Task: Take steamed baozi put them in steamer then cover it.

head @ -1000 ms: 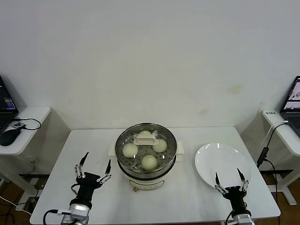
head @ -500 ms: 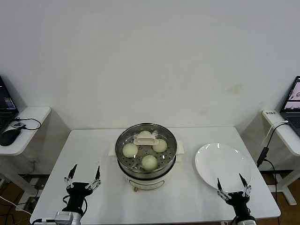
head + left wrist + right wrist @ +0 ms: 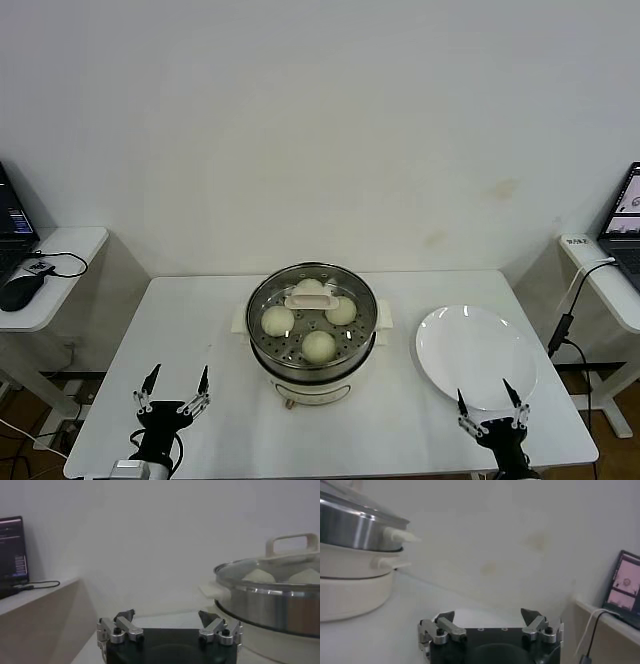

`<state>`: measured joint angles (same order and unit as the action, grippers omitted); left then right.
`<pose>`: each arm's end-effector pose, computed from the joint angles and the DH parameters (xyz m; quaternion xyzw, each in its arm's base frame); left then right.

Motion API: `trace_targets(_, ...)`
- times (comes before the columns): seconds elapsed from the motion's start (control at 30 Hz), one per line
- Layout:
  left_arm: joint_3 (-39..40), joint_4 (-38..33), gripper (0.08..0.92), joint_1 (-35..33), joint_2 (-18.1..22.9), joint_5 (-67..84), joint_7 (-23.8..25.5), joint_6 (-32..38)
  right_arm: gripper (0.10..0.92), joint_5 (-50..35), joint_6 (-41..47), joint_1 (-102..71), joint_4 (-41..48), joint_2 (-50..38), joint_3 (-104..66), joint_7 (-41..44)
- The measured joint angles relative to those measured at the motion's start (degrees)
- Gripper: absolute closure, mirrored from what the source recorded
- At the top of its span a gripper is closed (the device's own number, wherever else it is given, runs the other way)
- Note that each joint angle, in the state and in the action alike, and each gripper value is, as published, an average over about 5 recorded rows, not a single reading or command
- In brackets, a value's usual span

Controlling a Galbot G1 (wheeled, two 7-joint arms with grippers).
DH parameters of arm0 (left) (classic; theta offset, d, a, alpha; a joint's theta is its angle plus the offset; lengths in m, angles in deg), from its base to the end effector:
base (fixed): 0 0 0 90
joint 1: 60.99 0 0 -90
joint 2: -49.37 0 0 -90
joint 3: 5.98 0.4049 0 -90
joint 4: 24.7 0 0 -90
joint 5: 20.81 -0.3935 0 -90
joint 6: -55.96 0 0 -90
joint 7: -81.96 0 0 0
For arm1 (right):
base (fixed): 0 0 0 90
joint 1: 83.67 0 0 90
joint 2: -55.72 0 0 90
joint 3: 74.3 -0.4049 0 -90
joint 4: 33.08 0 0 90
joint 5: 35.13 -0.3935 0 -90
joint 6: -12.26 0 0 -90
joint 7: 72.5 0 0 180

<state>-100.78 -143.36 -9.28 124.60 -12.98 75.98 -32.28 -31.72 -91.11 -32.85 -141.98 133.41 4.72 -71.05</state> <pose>0.1451 0.0830 -0.3715 0.0202 -0.9958 -0.0651 0.0615 0.1216 -0.1284 -0.4293 0.0058 -0.9840 0.1697 0.0529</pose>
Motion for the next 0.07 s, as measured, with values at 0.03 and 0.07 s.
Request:
trace_targets(0.03, -0.07, -0.02, 0.177, -0.07, 0.01, 0.04, 0.03, 0.01, 0.203, -0.03, 0.01, -0.09, -0.05, 0.02, 0.04, 0.02)
trace_targets(0.07, -0.11, -0.04, 0.177, -0.12, 0.01, 0.08, 0.06, 0.02, 0.202, -0.07, 0.02, -0.17, -0.11, 0.03, 0.06, 0.05)
